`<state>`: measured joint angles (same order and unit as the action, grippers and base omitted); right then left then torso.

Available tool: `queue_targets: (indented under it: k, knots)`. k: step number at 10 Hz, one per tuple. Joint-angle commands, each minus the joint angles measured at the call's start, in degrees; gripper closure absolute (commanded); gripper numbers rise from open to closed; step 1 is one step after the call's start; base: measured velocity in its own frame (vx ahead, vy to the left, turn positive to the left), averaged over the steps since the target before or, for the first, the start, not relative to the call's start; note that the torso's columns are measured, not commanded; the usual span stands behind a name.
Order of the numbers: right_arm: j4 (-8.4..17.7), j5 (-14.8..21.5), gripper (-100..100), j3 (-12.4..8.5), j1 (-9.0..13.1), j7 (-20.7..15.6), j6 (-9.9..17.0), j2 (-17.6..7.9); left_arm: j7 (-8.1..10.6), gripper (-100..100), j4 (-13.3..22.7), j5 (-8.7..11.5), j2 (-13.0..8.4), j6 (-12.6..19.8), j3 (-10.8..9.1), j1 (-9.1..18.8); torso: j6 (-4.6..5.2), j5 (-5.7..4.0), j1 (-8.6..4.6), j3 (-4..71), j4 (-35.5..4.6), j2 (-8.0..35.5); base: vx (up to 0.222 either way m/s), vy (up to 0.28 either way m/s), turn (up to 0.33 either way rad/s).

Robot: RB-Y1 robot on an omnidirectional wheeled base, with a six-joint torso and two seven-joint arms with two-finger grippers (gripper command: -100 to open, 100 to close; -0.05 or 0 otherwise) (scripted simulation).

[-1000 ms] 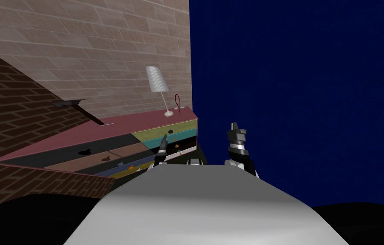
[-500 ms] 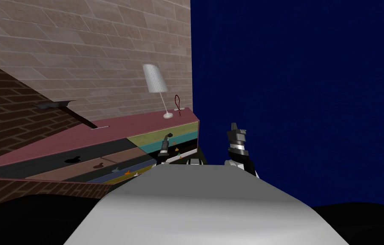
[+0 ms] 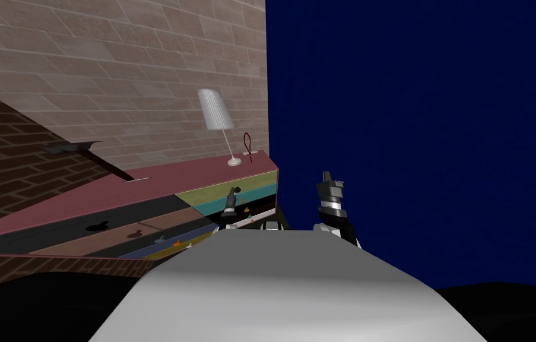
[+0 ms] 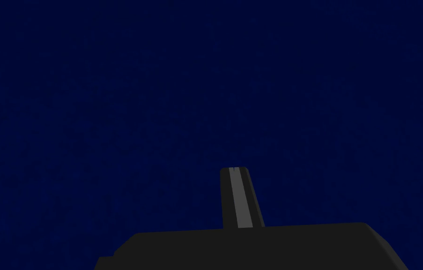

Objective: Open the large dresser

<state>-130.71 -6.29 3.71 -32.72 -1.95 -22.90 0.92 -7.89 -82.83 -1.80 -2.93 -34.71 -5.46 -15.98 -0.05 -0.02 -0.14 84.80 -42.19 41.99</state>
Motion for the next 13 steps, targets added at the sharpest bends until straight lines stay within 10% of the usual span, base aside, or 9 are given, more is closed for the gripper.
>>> queue_targets:
  k: [1, 7, 8, 13]
  knots:
    - [-0.02, 0.0, 0, 0.01, 0.0, 0.0, -0.03, 0.0, -0.01, 100, 0.35, -0.09, 0.04, -0.79, 0.16, -0.6, 0.01, -0.02, -0.03, -0.18, -0.06, 0.25, -0.027, -0.006, 0.019]
    - [-0.17, -0.04, 0, 0.23, 0.39, 0.11, 0.07, 0.1, 0.41, 100, -3.17, -0.12, 0.06, 0.25, 0.87, -2.33, 0.11, -0.07, -0.12, -0.51, -0.22, 0.71, -0.137, -0.049, 0.004]
    - [-0.17, -0.04, 0, 0.22, 0.37, 0.11, 0.06, 0.09, 0.56, -100, -3.69, -0.09, -1.61, 1.36, 0.86, -2.14, 0.06, 0.02, 0.18, -0.12, -0.05, 0.06, -0.027, -0.016, 0.0]
    - [-0.39, -0.48, 0, 0.3, 0.4, 0.47, 0.24, 0.69, 1.2, -100, -5.54, 0.09, -4.02, 7.08, 0.71, -0.7, 0.04, 0.0, 0.03, -0.24, -0.09, 0.29, -0.009, 0.002, -0.004]
